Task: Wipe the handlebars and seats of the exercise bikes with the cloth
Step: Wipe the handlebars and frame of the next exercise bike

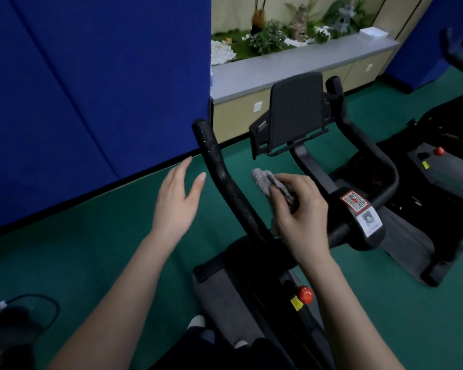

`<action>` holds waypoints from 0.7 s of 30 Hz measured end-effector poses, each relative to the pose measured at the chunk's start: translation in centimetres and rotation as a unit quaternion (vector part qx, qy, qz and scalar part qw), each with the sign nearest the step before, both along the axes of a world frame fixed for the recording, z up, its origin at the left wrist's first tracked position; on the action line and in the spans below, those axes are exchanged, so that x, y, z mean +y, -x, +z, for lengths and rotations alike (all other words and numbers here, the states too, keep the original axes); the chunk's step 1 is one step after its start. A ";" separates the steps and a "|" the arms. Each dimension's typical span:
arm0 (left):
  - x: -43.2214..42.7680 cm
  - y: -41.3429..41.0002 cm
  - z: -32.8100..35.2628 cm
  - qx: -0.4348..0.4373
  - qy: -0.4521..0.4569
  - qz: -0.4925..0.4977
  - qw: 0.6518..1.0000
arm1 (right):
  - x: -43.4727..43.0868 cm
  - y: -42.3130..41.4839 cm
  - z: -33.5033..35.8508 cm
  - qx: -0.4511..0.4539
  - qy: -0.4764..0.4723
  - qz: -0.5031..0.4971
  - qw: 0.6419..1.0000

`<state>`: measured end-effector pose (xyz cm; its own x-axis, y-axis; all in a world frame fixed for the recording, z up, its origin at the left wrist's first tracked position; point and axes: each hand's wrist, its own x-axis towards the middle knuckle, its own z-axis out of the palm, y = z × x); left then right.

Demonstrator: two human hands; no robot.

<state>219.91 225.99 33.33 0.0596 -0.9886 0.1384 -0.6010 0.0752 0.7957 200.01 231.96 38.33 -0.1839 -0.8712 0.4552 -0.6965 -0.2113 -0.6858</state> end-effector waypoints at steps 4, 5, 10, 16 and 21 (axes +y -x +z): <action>-2.2 0.3 1.3 0.090 0.009 0.010 0.996 | -3.3 -3.5 1.0 0.001 0.036 0.032 0.999; -2.6 0.4 1.6 0.120 0.007 0.011 0.993 | -4.3 -4.3 1.2 0.006 0.045 0.037 0.998; -4.2 1.1 2.9 0.308 -0.026 0.000 0.951 | -9.3 -7.8 2.7 0.039 0.066 0.064 0.995; -5.0 1.3 3.8 0.389 -0.039 0.000 0.920 | -15.9 -9.1 5.1 0.170 -0.002 0.169 0.971; -5.4 1.0 3.3 0.404 -0.035 -0.009 0.914 | -16.1 -8.3 4.8 0.067 -0.119 0.112 0.984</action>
<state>218.87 220.62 36.68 0.0979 -0.9952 -0.0081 0.1854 0.0102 0.9826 208.30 215.87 43.11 0.0720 -0.9678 0.2411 -0.7378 -0.2143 -0.6401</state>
